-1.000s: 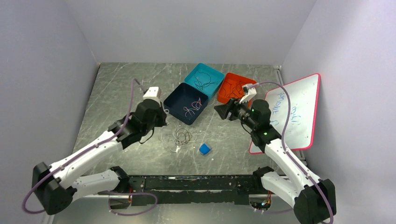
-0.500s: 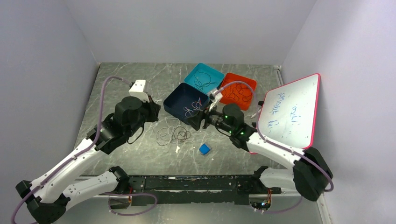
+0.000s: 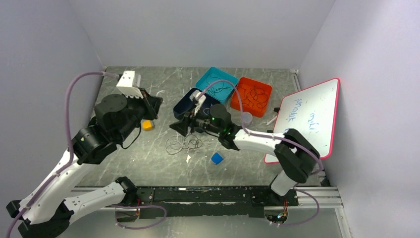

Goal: Untangle the cables

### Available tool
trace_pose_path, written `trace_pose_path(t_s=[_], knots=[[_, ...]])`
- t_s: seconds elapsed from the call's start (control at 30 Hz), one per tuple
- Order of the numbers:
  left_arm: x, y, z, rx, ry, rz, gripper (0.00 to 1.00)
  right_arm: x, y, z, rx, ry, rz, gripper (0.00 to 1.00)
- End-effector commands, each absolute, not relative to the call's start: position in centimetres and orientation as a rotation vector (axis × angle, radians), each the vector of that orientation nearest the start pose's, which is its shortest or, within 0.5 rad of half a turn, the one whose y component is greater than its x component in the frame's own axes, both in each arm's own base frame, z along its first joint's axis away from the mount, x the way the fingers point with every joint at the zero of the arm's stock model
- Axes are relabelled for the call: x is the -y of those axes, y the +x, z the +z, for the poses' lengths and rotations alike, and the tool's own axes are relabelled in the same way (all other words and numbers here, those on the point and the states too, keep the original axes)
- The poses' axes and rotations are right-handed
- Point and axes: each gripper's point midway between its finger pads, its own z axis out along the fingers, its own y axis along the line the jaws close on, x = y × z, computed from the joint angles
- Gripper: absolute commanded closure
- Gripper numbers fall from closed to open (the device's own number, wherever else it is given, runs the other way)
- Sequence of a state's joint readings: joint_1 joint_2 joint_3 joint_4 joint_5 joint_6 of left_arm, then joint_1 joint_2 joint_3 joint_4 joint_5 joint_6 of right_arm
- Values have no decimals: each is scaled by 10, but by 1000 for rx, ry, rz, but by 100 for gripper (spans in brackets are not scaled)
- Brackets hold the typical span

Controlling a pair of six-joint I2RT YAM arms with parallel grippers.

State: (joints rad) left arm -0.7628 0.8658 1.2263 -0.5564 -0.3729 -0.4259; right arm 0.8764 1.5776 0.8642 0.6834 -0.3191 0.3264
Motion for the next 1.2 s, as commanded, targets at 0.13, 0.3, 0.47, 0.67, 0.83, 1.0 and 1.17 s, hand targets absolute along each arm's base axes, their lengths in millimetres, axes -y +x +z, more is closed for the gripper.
trace_pose_path(t_s=[0.13,0.3,0.47,0.67,0.83,1.0,1.17], knots=[[158,231,431,-1682,56,-579,93,-474,243,225,-1403,-891,1279,36],[153,228,475,-1591,105,-564,93,-493,252,190,-1477,-899,1253,41],[132,225,535,-1452,93,-496,93,-499,244,158,-1557,-921,1236,53],[109,223,594,-1282,61,-411,93,-485,214,122,-1664,-913,1228,57],[106,228,621,-1214,74,-355,93,-465,184,96,-1745,-902,1231,58],[111,233,633,-1190,96,-333,93,-440,160,78,-1808,-889,1231,57],[119,239,629,-1197,109,-329,93,-413,151,98,-1791,-856,1197,54]])
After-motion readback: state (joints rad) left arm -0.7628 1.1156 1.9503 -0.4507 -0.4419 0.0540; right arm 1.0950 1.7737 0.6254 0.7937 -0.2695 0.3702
